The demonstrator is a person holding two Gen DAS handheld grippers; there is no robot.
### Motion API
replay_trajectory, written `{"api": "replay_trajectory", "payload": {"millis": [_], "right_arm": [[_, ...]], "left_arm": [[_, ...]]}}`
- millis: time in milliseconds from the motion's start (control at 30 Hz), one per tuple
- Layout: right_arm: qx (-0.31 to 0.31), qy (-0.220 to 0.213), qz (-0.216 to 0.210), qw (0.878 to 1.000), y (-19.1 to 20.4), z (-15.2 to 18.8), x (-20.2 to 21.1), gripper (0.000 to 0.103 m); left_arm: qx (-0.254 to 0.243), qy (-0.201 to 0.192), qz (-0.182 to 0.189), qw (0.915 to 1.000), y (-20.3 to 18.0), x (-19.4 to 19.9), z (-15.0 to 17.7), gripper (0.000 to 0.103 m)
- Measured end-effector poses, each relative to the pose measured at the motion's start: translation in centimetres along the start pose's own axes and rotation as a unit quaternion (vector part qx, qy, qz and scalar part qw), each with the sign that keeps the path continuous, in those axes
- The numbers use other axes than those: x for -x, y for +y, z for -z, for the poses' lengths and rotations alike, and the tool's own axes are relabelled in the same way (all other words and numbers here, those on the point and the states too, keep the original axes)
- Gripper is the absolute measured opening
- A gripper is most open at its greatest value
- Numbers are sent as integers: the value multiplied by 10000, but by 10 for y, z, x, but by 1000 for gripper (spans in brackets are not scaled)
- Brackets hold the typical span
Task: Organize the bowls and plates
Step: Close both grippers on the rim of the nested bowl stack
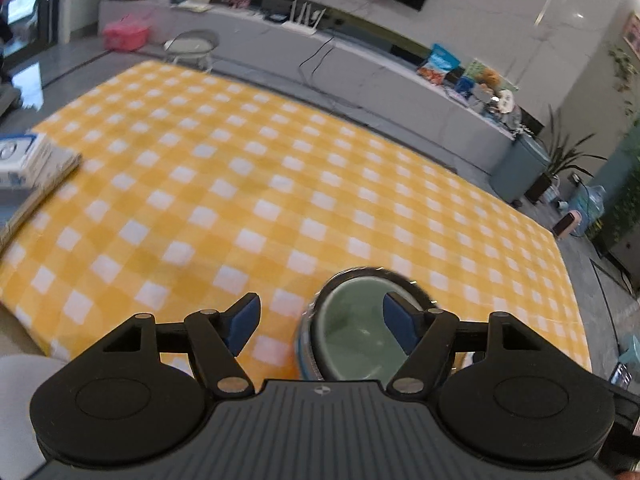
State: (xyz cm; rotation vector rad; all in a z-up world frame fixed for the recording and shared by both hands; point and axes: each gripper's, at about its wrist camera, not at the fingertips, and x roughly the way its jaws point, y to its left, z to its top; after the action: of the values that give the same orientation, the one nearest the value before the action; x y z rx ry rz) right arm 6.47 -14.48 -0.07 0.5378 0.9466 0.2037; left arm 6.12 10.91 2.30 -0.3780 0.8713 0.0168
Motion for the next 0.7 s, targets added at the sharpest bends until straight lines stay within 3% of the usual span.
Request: {"api": "replay_trajectory", "payload": {"millis": [200,467,700], "right_arm": [[-111,401,-43,9991,13,7,-32,86],[-61,585,130,9982,22,11,-56,86],[557,563,612,9950,29,15,-63,86]], "left_arm": [[486,386,211,9978,24,-20,6,82],[561,694,193,9958,30,-40,13,79],[459,816,160,9955,26,-50,16,79]]}}
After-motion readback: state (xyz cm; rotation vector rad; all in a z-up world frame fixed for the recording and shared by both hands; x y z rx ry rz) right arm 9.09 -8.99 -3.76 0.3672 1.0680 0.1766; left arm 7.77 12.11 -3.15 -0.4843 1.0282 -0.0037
